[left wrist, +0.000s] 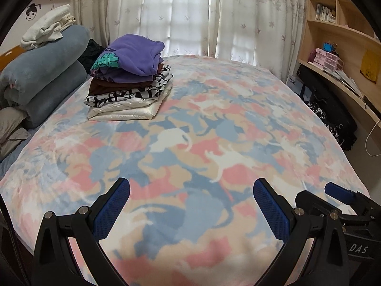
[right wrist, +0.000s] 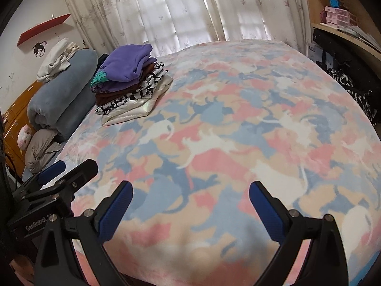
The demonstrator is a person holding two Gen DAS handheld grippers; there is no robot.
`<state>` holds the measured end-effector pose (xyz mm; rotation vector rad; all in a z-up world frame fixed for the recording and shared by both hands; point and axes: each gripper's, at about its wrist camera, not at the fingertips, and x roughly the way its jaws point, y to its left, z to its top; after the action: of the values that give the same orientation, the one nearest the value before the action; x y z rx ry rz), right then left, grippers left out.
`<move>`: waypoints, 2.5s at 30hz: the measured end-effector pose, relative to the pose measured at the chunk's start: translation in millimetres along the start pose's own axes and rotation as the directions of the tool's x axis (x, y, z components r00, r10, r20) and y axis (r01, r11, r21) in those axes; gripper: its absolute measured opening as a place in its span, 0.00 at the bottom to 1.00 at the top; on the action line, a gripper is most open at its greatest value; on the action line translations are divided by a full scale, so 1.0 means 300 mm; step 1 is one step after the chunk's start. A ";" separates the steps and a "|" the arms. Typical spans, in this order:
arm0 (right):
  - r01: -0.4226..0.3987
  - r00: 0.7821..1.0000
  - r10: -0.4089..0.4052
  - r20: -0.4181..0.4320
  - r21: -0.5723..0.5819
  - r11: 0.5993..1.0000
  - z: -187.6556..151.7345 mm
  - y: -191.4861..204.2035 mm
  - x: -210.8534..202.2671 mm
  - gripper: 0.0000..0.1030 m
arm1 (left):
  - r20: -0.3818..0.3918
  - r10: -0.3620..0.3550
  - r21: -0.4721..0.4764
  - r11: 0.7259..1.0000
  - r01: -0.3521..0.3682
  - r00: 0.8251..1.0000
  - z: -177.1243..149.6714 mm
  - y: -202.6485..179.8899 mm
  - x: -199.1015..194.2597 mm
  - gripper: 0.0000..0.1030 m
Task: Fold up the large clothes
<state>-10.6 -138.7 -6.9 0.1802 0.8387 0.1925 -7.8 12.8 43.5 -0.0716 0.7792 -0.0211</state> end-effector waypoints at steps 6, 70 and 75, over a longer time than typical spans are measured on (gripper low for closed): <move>-0.008 1.000 0.008 0.006 0.030 1.000 0.001 -0.023 -0.007 0.96 | -0.003 0.006 0.002 1.000 -0.006 1.000 0.001 -0.007 -0.019 1.00; 0.034 0.999 -0.034 0.005 0.018 0.999 0.002 -0.058 0.025 0.96 | -0.052 0.016 -0.005 1.000 -0.016 0.999 -0.022 0.001 0.026 0.99; 0.035 0.999 -0.035 0.002 0.018 0.999 0.000 -0.058 0.032 0.96 | -0.055 0.018 -0.004 1.000 -0.019 0.998 -0.021 0.006 0.030 0.99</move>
<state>-2.6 -153.1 -17.7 0.1825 0.8405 0.1516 -5.8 13.9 32.5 -0.0683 0.8344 -0.0038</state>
